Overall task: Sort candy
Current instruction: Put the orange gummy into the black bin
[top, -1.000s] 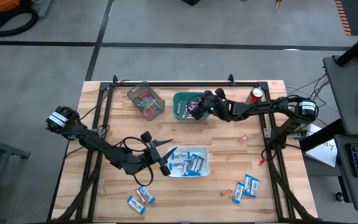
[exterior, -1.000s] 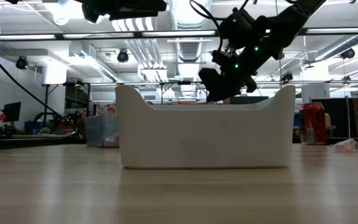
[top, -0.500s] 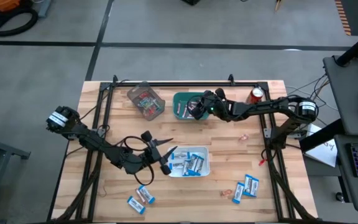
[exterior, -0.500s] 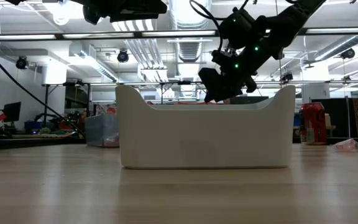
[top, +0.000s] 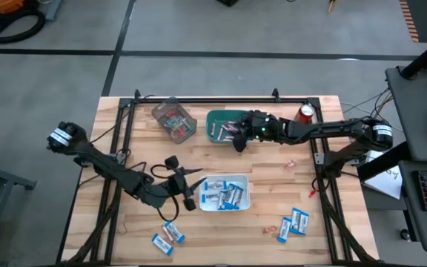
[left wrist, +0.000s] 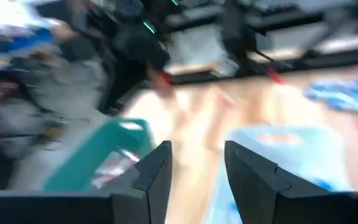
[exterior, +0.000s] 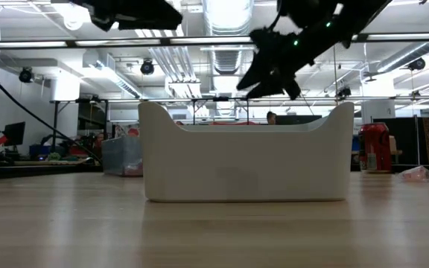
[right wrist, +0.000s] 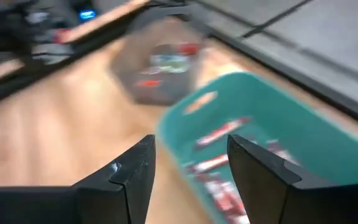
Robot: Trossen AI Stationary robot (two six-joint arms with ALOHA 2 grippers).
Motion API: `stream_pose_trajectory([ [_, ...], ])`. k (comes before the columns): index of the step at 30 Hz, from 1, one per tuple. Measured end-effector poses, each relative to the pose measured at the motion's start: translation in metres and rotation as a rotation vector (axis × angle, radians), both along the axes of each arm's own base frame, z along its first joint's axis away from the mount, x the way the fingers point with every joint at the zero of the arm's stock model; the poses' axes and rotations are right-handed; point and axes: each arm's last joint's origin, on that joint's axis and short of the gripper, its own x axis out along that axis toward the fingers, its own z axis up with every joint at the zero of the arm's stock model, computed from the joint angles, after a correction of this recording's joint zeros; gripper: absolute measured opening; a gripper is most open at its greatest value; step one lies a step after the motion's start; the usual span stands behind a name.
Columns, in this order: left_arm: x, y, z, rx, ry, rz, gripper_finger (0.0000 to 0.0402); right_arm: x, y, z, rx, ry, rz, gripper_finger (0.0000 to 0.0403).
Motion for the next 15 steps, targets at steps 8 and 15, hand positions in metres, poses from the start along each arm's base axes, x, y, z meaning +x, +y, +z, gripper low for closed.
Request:
stream_pose_trajectory([
  [8,-0.031,0.010,-0.002,-0.087,0.320,-0.261,0.0105,-0.008,0.040,0.007,0.231,0.017,0.251,0.0192],
  [15,-0.055,0.025,-0.006,-0.136,0.471,-0.147,0.0097,-0.028,0.069,-0.019,0.497,0.361,0.269,0.0191],
])
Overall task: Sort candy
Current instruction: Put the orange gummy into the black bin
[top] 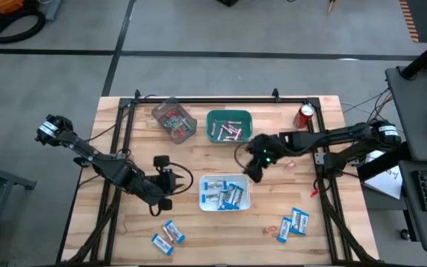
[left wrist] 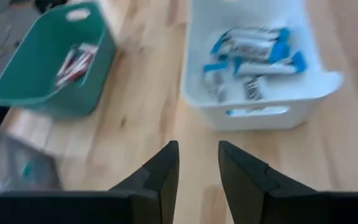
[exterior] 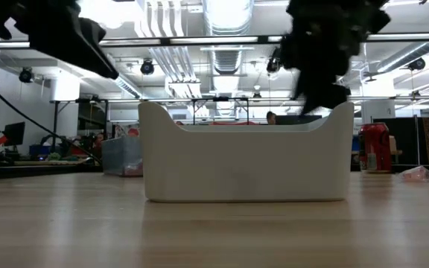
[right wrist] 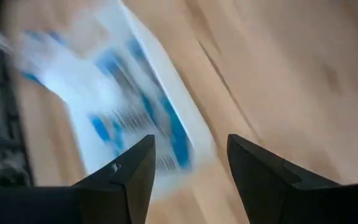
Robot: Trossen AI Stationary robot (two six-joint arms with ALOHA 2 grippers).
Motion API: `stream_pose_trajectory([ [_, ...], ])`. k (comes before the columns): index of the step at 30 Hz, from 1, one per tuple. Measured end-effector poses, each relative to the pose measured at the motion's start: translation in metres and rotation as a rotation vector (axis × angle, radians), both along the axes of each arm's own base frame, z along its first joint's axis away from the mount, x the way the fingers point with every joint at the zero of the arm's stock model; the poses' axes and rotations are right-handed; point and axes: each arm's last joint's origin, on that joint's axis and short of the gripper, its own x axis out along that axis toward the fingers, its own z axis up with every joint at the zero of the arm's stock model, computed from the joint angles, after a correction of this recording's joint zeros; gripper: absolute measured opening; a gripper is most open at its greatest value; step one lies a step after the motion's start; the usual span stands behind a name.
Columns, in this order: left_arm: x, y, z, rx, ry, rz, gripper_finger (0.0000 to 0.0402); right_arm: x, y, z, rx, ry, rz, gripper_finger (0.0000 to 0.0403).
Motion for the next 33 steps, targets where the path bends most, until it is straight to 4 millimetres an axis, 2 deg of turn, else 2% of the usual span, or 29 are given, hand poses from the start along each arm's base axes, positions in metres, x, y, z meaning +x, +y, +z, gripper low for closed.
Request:
stream_pose_trajectory([
  [4,-0.004,0.004,0.000,0.004,0.003,0.066,0.0097,-0.024,0.005,-0.014,0.046,0.311,-0.075,0.0188],
  [8,-0.004,0.003,-0.002,0.005,0.007,0.069,0.0097,-0.049,0.003,-0.020,-0.001,0.588,-0.214,0.0180],
  [12,-0.003,0.003,-0.003,0.005,0.012,0.073,0.0097,-0.066,0.001,-0.021,-0.072,0.763,-0.287,0.0174],
  [21,-0.002,0.003,-0.004,0.001,0.013,0.079,0.0097,-0.072,0.000,-0.027,-0.092,0.807,-0.310,0.0180],
  [33,-0.006,0.005,0.001,-0.001,0.000,0.075,0.0097,-0.078,-0.001,-0.060,-0.136,0.734,-0.381,0.0183],
])
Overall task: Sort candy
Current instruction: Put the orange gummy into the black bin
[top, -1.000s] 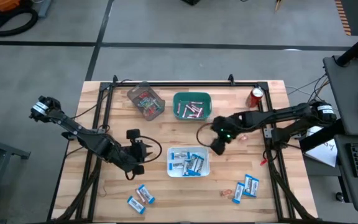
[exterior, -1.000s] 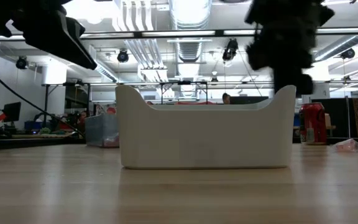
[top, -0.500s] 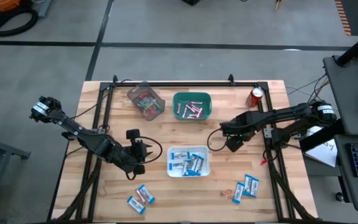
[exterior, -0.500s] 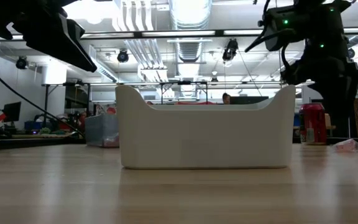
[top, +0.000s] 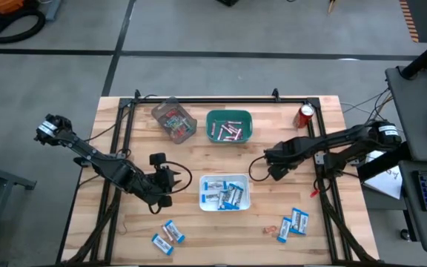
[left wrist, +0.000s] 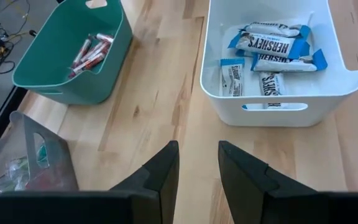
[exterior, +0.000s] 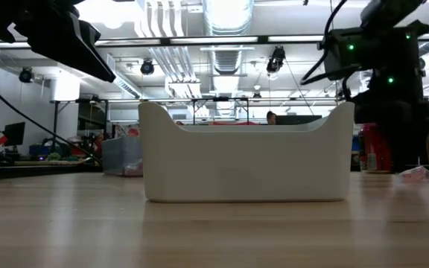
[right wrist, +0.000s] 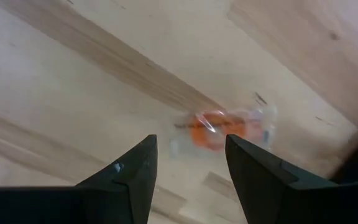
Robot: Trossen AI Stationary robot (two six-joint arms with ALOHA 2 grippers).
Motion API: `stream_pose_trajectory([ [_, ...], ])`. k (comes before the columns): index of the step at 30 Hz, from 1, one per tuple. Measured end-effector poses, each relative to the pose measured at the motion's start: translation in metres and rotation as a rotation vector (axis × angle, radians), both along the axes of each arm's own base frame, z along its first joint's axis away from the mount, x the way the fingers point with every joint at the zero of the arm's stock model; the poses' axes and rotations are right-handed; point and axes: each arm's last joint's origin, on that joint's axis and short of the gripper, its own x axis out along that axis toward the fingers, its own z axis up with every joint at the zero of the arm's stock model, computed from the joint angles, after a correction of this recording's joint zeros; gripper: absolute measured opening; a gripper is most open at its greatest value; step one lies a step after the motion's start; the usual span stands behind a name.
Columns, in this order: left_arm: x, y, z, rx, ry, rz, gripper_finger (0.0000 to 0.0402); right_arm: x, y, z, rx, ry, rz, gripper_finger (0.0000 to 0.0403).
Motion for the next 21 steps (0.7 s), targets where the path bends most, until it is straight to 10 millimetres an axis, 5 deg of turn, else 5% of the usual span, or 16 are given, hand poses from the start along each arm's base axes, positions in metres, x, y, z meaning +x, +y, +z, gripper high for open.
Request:
stream_pose_trajectory([
  [9,0.000,0.000,0.000,0.000,-0.001,0.001,0.0097,-0.008,0.000,-0.019,0.000,-0.024,-0.019,0.0155],
  [21,0.001,0.000,0.001,-0.001,-0.023,0.008,0.0097,-0.008,0.000,-0.021,-0.010,-0.027,0.005,0.0016],
])
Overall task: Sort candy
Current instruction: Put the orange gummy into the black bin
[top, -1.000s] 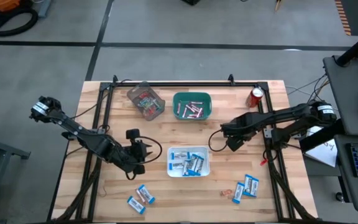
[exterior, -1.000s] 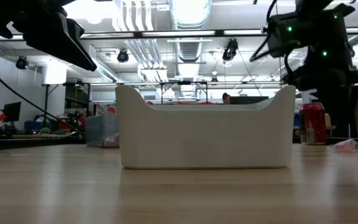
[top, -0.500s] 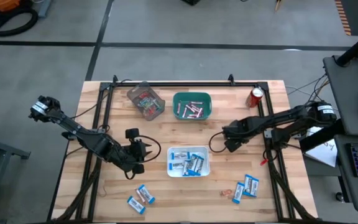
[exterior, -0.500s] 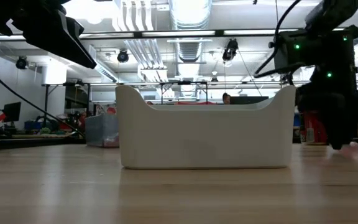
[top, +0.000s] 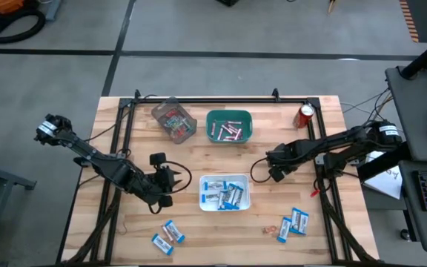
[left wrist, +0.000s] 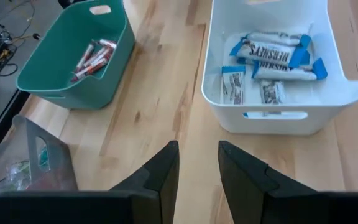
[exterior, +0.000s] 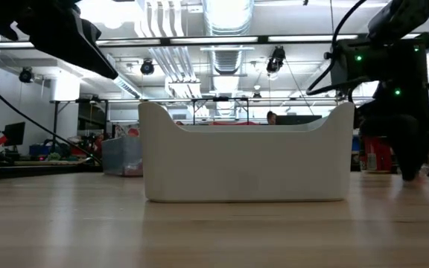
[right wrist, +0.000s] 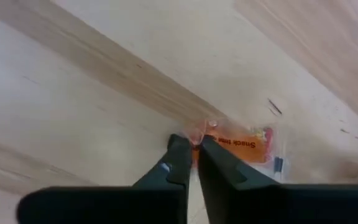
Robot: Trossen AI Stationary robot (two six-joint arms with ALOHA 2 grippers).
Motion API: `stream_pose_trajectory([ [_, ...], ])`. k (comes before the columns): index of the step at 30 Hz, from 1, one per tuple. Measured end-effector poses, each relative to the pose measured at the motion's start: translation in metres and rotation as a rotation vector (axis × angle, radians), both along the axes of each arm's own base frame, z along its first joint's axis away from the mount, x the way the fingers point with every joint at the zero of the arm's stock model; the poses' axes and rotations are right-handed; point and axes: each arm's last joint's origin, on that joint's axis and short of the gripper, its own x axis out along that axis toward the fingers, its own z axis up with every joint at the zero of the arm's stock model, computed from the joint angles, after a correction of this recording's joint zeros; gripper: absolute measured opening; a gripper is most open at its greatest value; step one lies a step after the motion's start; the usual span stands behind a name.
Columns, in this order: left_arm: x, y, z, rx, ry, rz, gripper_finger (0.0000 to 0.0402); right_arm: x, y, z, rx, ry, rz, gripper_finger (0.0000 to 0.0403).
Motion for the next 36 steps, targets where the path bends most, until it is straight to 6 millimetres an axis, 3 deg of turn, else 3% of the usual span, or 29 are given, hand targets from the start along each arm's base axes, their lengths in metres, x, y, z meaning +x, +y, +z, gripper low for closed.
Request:
stream_pose_trajectory([
  [5,0.003,-0.002,0.005,-0.015,-0.044,-0.034,0.0097,0.007,0.001,0.011,0.037,-0.037,0.076,0.0009],
  [11,0.011,-0.009,0.017,-0.023,-0.142,-0.158,0.0096,0.018,0.002,0.044,0.028,-0.196,0.161,0.0009],
  [24,0.023,-0.015,0.044,0.001,-0.400,-0.229,0.0097,0.052,0.028,0.111,-0.135,-0.935,0.555,0.0009],
  [30,0.030,-0.021,0.051,-0.023,-0.540,-0.309,0.0109,0.077,0.047,0.117,-0.269,-1.147,0.783,0.0009],
  [36,0.034,-0.025,0.041,-0.041,-0.650,-0.326,0.0139,0.106,0.060,0.110,-0.289,-1.352,0.978,0.0009],
])
